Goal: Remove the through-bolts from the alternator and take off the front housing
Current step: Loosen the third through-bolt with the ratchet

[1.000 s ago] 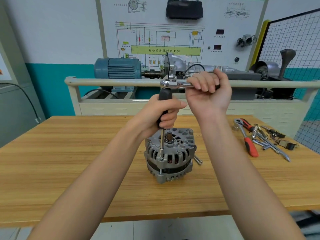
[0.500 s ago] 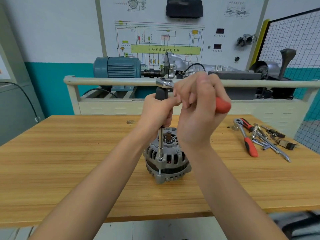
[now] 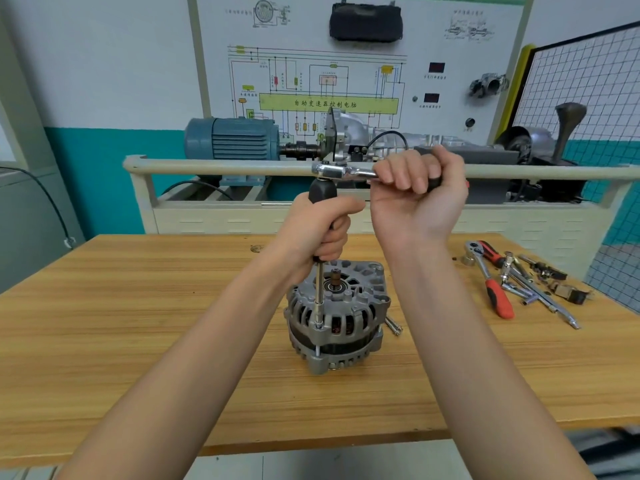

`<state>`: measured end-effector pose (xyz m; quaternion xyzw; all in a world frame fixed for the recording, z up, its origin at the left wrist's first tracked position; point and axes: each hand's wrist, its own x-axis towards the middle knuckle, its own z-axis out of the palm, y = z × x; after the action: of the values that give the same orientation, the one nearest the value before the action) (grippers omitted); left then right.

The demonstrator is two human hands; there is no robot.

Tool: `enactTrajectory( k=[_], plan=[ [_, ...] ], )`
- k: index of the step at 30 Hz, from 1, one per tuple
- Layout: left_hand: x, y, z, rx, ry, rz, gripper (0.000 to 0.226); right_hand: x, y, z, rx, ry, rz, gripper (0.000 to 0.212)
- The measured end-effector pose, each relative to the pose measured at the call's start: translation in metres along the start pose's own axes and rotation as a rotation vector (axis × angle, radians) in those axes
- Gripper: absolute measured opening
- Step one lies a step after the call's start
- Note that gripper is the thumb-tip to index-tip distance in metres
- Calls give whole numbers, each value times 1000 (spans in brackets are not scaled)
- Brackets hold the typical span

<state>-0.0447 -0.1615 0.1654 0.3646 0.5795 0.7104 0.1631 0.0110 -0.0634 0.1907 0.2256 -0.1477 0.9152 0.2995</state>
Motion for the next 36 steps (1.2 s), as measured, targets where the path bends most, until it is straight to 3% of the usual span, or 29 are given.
enactTrajectory(
  k=[2, 6, 9, 11, 14, 19, 22, 28, 33, 36],
  plan=[
    [1, -1, 3, 20, 94, 13, 46, -14, 5, 3, -160, -113, -125, 47],
    [1, -1, 12, 67, 236, 14, 39, -39, 27, 10, -603, -329, -581, 36],
    [1, -3, 11, 98, 265, 46, 37, -46, 33, 14, -698, -386, -656, 31],
    [0, -4, 7, 71, 230, 52, 39, -41, 28, 13, -624, -372, -575, 33],
    [0, -6, 0, 65, 129, 74, 40, -26, 13, 11, -370, -273, -311, 40],
    [-2, 3, -15, -73, -260, -14, 36, 7, -3, 4, 15, 11, 149, 46],
    [0, 4, -13, -82, -277, -62, 45, 16, -1, 2, 98, 97, 169, 47],
    [0, -1, -1, -16, 15, -30, 49, -17, 6, 7, -182, -130, -145, 46],
    [0, -1, 13, 73, 272, 31, 36, -48, 31, 12, -729, -412, -695, 32],
    [1, -4, 14, 55, 296, 61, 34, -49, 33, 12, -767, -426, -733, 30]
  ],
)
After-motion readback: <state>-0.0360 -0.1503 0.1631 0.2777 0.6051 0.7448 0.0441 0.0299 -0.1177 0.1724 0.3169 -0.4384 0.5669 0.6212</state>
